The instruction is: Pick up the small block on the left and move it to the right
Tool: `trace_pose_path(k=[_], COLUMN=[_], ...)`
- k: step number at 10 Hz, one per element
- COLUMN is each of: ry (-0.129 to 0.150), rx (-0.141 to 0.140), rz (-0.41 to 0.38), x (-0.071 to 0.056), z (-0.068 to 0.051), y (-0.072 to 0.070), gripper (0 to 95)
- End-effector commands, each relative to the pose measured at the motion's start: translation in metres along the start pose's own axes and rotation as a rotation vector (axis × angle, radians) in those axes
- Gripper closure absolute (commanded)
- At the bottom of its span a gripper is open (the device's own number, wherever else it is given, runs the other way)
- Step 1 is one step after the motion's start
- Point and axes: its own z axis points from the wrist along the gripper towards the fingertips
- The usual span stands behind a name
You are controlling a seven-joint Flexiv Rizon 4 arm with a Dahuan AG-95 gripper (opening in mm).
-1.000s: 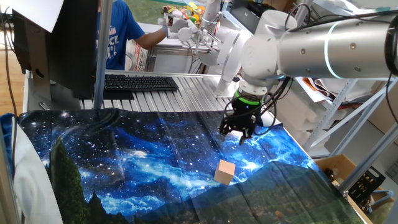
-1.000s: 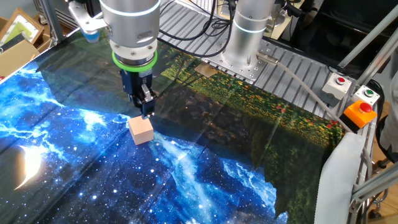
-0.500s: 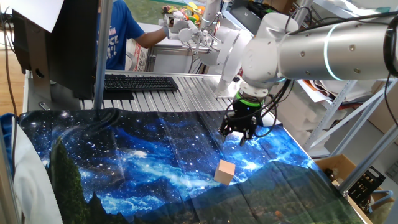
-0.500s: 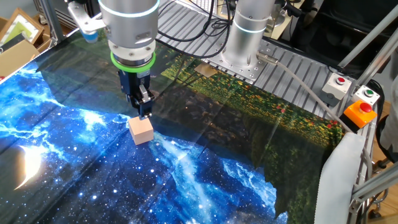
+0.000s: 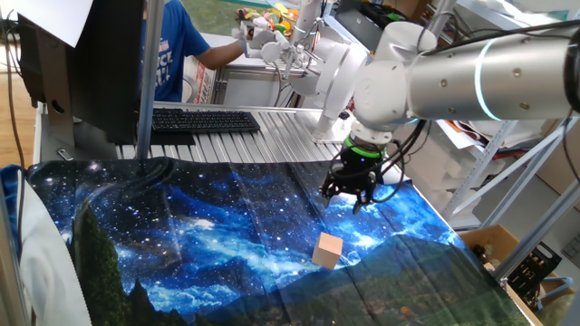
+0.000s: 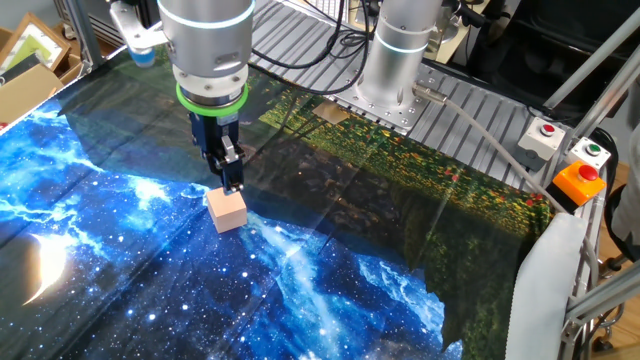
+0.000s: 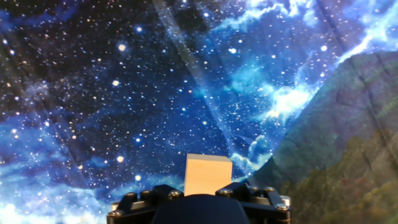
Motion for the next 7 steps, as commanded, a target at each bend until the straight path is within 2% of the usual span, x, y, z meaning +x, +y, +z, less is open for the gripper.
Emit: trace_pose_path(k=[1,4,5,7], ry=[0.015,0.022,0.033,0.063], rx=[-0.017,-0.008,-0.004,-0.004], rz=[-0.061,-0.054,-0.052,-0.03], x=[0.0019,0.0026,0.0026,0.0026], z=[-0.0013,-0.007,-0.007,-0.007], y=[-0.0002,0.0015,0.0015,0.0015], gripper=[19.0,19.0,38.0,38.0])
